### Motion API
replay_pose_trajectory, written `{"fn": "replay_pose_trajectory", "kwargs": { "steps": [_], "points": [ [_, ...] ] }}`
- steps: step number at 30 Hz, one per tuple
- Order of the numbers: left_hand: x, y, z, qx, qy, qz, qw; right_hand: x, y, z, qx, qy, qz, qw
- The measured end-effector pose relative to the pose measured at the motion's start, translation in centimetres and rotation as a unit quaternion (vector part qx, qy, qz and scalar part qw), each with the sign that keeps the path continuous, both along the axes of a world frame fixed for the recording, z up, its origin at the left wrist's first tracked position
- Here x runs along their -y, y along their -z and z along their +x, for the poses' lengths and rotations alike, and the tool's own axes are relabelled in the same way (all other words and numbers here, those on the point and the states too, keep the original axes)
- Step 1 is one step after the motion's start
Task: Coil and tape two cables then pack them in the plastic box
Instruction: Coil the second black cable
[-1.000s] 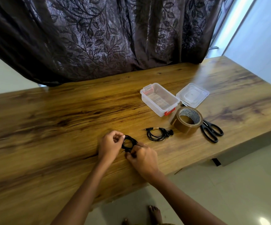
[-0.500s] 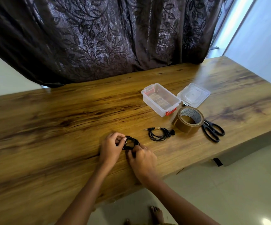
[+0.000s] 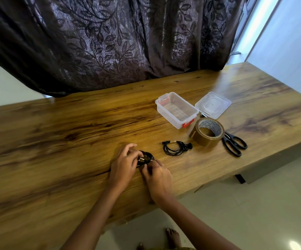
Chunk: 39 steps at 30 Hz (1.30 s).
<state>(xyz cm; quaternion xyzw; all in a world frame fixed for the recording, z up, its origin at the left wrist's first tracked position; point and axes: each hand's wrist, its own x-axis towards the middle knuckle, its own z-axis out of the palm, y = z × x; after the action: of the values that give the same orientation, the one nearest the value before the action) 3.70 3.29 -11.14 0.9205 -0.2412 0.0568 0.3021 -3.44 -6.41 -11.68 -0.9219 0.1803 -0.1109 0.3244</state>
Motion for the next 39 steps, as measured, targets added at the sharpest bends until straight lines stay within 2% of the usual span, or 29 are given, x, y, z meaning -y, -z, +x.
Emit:
{"fn": "replay_pose_trajectory", "kwargs": {
  "steps": [9,19,26,31,39],
  "points": [
    [-0.1,-0.2,0.2,0.067,0.053,0.060,0.994,-0.1,0.4,-0.2,0.005,-0.004,0.015,1.000],
    [0.1,-0.8,-0.4,0.014,0.036,0.068,0.997,0.3,0.2,-0.2,0.009,-0.003,-0.012,1.000],
    [0.1,-1.0,-0.4,-0.004,0.031,0.063,0.998,0.9,0.4,0.0,0.040,-0.087,-0.072,0.993],
    [-0.2,-1.4,-0.3,-0.042,0.044,0.051,0.997,1.1,0.5,0.0,0.024,-0.071,-0.057,0.996],
    [-0.5,-2.2,0.2,-0.115,0.076,0.079,0.987,1.6,0.3,0.1,0.024,-0.067,-0.041,0.997]
  ]
}}
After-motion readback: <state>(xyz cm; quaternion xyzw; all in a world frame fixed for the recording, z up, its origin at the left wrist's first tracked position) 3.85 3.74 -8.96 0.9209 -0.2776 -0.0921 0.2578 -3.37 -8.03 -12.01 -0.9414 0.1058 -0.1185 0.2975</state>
